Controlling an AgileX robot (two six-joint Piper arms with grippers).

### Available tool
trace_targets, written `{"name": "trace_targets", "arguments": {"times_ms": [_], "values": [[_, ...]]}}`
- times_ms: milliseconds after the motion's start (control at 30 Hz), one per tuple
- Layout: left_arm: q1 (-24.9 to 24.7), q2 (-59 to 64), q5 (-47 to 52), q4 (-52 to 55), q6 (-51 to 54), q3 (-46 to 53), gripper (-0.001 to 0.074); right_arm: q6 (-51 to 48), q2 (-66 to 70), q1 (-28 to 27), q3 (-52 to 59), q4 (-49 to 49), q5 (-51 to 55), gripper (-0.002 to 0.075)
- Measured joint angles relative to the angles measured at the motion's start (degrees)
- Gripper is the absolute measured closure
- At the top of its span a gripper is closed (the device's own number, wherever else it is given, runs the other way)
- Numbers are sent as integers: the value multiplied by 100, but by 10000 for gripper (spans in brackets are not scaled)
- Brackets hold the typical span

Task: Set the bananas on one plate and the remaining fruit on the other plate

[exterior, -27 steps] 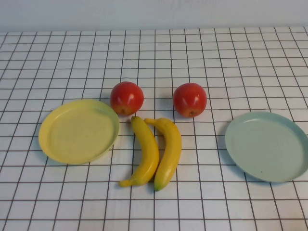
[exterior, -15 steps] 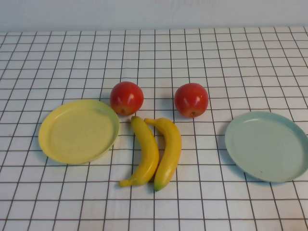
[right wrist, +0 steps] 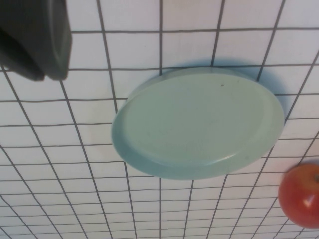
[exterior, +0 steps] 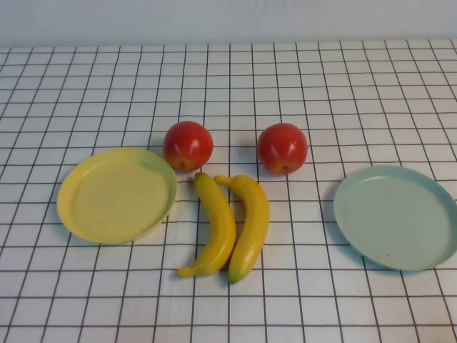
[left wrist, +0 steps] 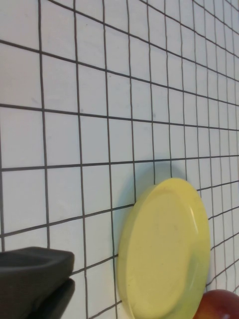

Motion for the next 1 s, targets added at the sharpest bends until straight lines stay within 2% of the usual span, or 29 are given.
{"name": "trace_targets", "arguments": {"times_ms": [233, 400, 500, 867, 1000], "values": [[0, 0, -189, -155, -46, 0, 740, 0, 0, 0, 0, 0, 0, 743], [0, 0, -1309, -2372, -1295, 9, 740, 0, 0, 0, 0, 0, 0, 743], [0, 0, -1701, -3354, -1607, 9, 740, 0, 0, 0, 0, 0, 0, 743], [0, 0, -1817, -3753, -1677, 9, 740, 0, 0, 0, 0, 0, 0, 743], [-12, 0, -1289, -3753, -1419, 9, 740, 0, 0, 0, 0, 0, 0, 743]]}}
